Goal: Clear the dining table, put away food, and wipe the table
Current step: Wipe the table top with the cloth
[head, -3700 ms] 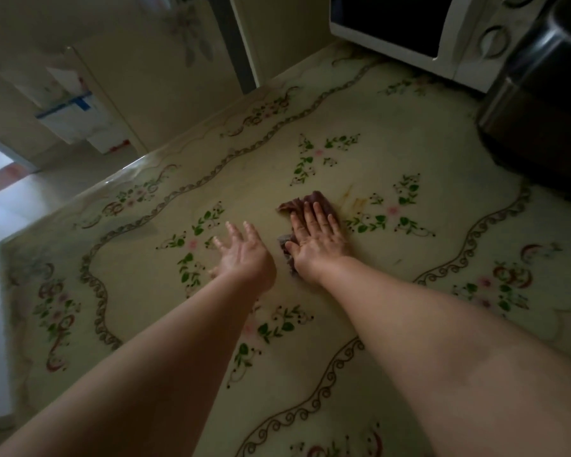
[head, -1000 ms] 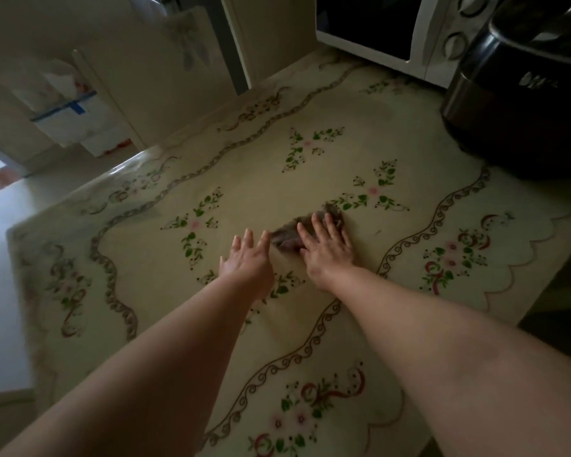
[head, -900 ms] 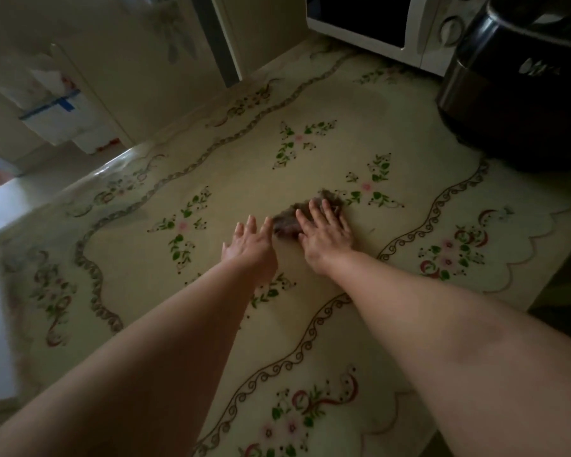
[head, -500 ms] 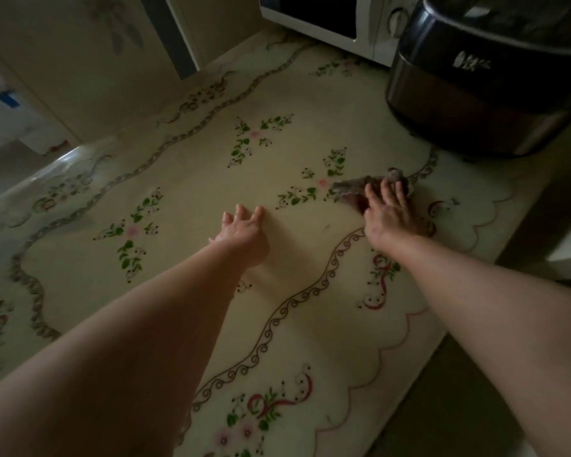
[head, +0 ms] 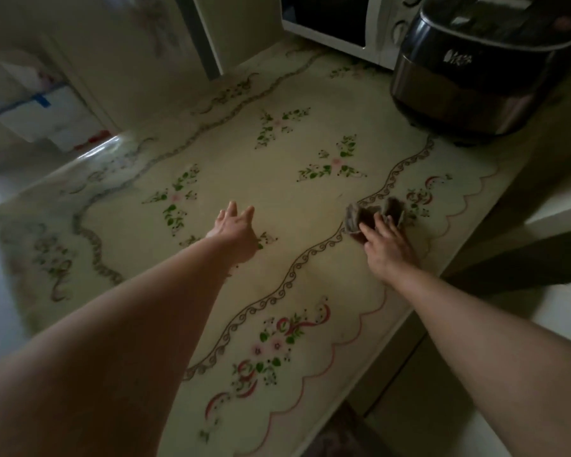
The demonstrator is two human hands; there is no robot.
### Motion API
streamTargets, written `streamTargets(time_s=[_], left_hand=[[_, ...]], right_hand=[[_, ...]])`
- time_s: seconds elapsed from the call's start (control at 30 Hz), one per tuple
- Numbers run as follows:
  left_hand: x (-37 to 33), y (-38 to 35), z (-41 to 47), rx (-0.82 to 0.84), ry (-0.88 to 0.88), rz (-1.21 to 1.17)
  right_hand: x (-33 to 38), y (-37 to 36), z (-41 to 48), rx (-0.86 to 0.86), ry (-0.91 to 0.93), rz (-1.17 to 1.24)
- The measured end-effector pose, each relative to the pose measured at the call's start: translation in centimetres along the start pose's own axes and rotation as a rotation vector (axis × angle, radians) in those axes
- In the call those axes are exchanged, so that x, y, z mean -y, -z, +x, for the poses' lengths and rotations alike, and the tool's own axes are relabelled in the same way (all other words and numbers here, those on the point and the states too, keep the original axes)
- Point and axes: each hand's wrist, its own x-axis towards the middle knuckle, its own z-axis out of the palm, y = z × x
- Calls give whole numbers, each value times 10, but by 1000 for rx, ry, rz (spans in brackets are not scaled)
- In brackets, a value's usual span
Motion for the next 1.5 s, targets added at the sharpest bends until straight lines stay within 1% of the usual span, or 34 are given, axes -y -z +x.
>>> streamTargets(time_s=[0.2, 0.47, 0.63, 0.77, 0.93, 1.07, 1.17, 1.3, 1.5], left_hand=[[55, 7, -64, -52, 35, 6], [132, -13, -149, -46, 125, 37], [170, -32, -189, -11, 128, 10], [197, -42, -215, -1, 172, -13], [211, -49, -235, 9, 219, -82], [206, -61, -252, 22, 251, -94], [201, -68, -263, 30, 260, -91], [197, -75, -284, 18, 288, -81], [199, -90, -316, 60, 302, -65]], right_hand=[[51, -27, -59, 70, 75, 26], [126, -54, -102, 172, 169, -67], [191, -76, -126, 250, 333, -120], [231, -100, -155, 304, 469, -125], [236, -116, -195, 354, 556, -103], [226, -128, -229, 352, 624, -100], [217, -133, -250, 392, 651, -119], [204, -139, -278, 388, 657, -151], [195, -148, -310, 366, 575, -110]])
